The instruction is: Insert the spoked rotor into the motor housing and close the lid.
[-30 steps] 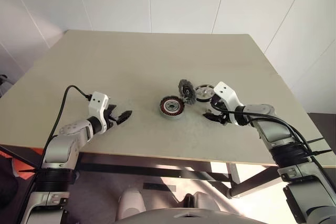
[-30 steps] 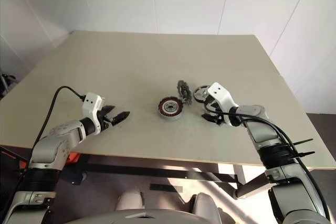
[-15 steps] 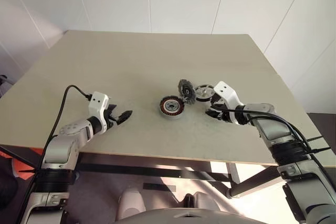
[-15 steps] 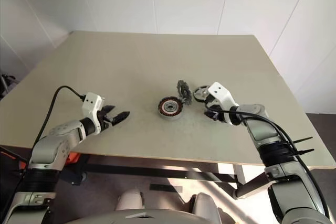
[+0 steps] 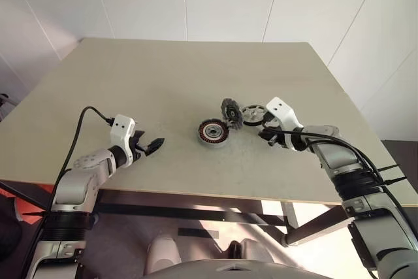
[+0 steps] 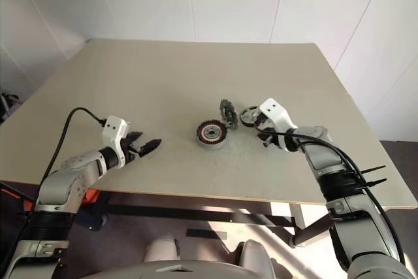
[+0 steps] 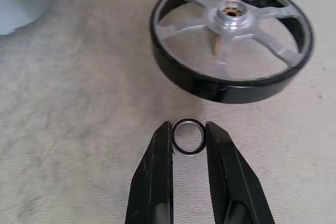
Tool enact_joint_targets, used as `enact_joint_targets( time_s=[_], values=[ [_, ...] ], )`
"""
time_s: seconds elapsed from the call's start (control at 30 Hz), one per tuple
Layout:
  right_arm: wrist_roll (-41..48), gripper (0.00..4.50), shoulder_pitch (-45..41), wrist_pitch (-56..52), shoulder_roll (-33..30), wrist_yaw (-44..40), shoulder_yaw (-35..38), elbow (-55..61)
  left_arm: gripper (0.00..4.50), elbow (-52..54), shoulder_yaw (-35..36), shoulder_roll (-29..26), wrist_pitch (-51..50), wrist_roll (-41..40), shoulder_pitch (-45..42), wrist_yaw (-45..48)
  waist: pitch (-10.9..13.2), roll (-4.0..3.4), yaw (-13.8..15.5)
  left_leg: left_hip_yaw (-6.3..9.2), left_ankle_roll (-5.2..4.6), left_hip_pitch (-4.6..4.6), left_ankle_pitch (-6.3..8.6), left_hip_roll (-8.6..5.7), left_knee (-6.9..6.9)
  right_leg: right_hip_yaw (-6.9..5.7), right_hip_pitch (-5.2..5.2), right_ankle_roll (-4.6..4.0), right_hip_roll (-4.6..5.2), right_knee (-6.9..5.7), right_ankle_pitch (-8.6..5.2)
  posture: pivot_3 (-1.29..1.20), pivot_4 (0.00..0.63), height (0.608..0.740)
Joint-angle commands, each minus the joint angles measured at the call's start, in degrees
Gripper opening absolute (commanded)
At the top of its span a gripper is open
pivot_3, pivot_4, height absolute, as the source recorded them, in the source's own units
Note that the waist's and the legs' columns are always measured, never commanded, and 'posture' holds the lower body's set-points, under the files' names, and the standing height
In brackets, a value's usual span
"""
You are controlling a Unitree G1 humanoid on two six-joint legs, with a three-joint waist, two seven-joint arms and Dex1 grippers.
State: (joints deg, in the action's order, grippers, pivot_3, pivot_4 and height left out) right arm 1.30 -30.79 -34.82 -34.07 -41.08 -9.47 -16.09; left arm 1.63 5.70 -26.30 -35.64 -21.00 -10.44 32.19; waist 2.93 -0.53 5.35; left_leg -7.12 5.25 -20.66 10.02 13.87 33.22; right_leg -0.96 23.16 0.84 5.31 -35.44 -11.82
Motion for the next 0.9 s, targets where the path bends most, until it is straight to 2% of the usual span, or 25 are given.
enact_joint_targets(
  time_s=[0.03,0.23,0.43,0.9],
  values=[
    [0.4,0.57,-5.4,-0.7,0.0,2.0,3.3,2.8,4.43,1.8,0.4,-0.5,0.2,-0.1,-0.7,0.1,0.0,-0.06,0.0,0.0,0.01,-0.01,0.0,0.0,0.0,0.01,0.03,-0.09,-0.01,-0.01,0.05,0.0,0.0,0.74],
    [1.6,0.57,-10.3,-2.9,0.5,2.2,4.4,8.8,4.43,1.4,0.3,-0.3,0.3,0.0,-1.1,0.0,0.0,-0.07,0.0,0.0,-0.01,-0.18,0.0,0.03,-0.15,-0.03,0.18,-0.35,-0.06,0.07,0.2,0.0,0.0,0.74],
    [3.0,0.57,-11.9,-5.2,2.3,0.8,2.3,15.1,4.43,1.2,0.2,0.0,0.5,0.1,-1.3,-0.2,0.0,-0.07,0.1,0.0,0.01,-0.4,0.0,0.03,-0.15,-0.11,0.23,-0.35,-0.04,0.35,0.21,0.0,0.0,0.74],
    [5.1,0.57,-7.5,-10.2,9.5,-1.9,-7.6,27.4,4.43,1.4,0.1,0.2,0.6,0.3,-0.8,-0.4,0.1,-0.08,0.1,0.02,0.07,-0.23,-0.03,0.04,-0.15,-0.09,0.14,-0.35,-0.03,0.22,0.21,0.0,0.0,0.74]
  ],
)
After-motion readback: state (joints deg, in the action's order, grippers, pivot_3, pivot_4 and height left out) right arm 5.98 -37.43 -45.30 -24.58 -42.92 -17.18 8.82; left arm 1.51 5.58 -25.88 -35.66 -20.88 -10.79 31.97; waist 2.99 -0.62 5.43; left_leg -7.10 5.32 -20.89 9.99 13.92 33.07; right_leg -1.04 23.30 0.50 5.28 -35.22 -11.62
